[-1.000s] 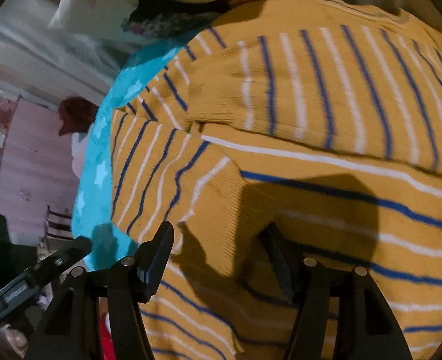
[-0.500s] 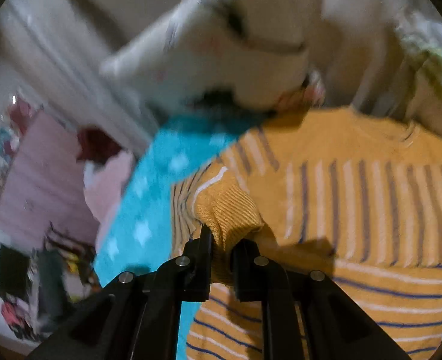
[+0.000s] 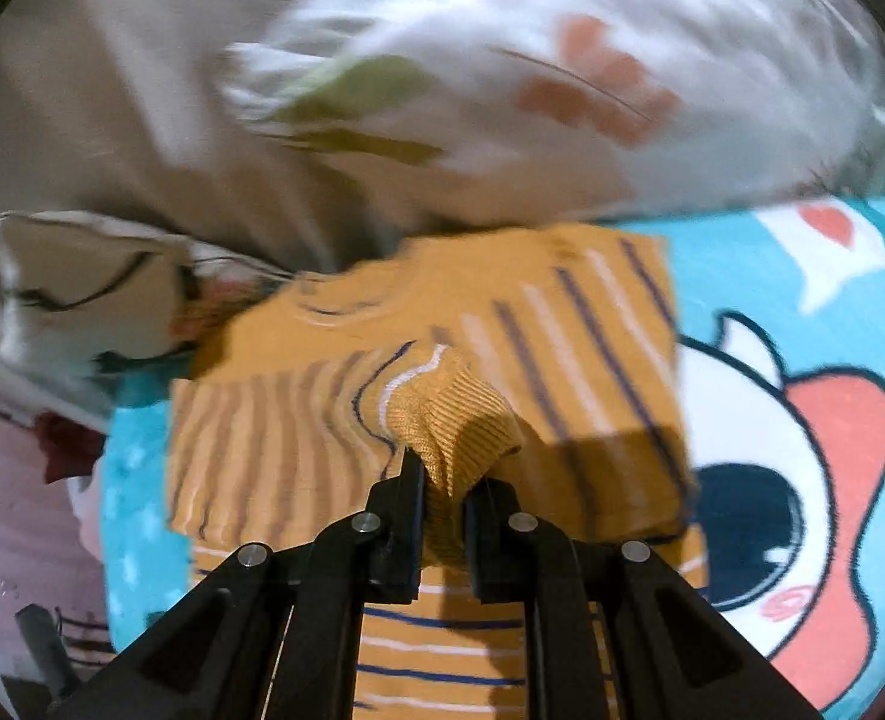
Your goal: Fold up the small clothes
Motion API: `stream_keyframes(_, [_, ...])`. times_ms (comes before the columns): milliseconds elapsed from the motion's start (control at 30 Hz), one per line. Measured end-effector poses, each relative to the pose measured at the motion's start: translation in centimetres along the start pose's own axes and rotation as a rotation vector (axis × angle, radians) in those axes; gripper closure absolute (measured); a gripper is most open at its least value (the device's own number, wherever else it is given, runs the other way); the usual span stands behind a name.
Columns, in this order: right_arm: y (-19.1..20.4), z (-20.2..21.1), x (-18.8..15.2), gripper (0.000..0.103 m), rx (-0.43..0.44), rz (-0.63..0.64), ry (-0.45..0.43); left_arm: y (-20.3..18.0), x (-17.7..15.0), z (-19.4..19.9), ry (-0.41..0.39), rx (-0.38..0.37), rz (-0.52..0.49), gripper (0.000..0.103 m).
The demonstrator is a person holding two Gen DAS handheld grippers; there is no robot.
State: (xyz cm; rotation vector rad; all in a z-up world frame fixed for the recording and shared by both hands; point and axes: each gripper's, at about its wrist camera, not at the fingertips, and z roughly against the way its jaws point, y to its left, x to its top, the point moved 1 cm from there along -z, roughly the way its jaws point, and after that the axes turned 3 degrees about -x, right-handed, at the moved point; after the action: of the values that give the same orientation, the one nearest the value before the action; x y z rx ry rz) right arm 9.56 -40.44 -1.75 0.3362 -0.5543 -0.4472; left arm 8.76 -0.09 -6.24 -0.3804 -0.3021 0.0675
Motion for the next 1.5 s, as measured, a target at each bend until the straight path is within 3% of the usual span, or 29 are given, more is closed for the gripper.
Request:
stream_keyframes(167, [-2.7,-2.4,-0.2,0.091,-0.046,-0.007,0.048,-1.8,0.0,-1.3,0.008,0.023,-0.029,0.050])
stream_keyframes(233, [-3.3,-3.0,-0.2,0.086,-0.070,-0.006,0.056,-2.3,-0.1,-1.7,0.013,0.029,-0.038,0.050])
stream_keyframes(333, [-4.4,-3.5,0.5,0.067,-0.119,0.011,0.049,-3.1,-0.4,-1.8,0.007,0.047,-0.054,0.050])
stream_keyframes(467, [-5.4,-2.1,1.3,0.061,-0.084,-0.004,0.034,-4.0,-1.1,-1.6,-0.010,0.077,-0.079,0.049])
stream_keyframes(633, [-5.1,0.6,0.7,0.061,-0.153,0.019,-0.046,-6.2,-1.9,-2.2,-0.017,0.097,-0.115,0.049])
stream_keyframes(733, [-2.9,1.8,-0.5,0.061,-0.024,0.070,-0.071,-7.7,-2.3,-3.2,-0.012,0.095,-0.131,0.049])
stream_keyframes(833, [-1.7,0.7,-1.4,0.061,0.119,0.108,0.003,-9.1,-2.7,-4.8,-0.007,0.108,-0.156,0.049])
stream_keyframes(1033, [-4.7,-3.1,-1.3,0.061,0.047,0.080,0.104,-11.1,-3.7,-6.1,-0.028,0.183,-0.194,0.036])
stream_keyframes(1200, [-8.3,-1.6,-1.0,0.061,0.118,0.012,0.111,-11.7,-4.3,-6.3,-0.036,0.220,-0.191,0.035])
stream_keyframes(1367, [-9.3,0.3,-1.7,0.056,0.137,0.020,0.104,-11.9,-5.2,-5.7,-0.030,0.241,-0.185,0.035])
stream_keyframes(1500, [-9.3,2.0,-3.2,0.056,0.202,0.033,0.120,-11.8,-6.5,-4.8,-0.024,0.234,-0.186,0.035])
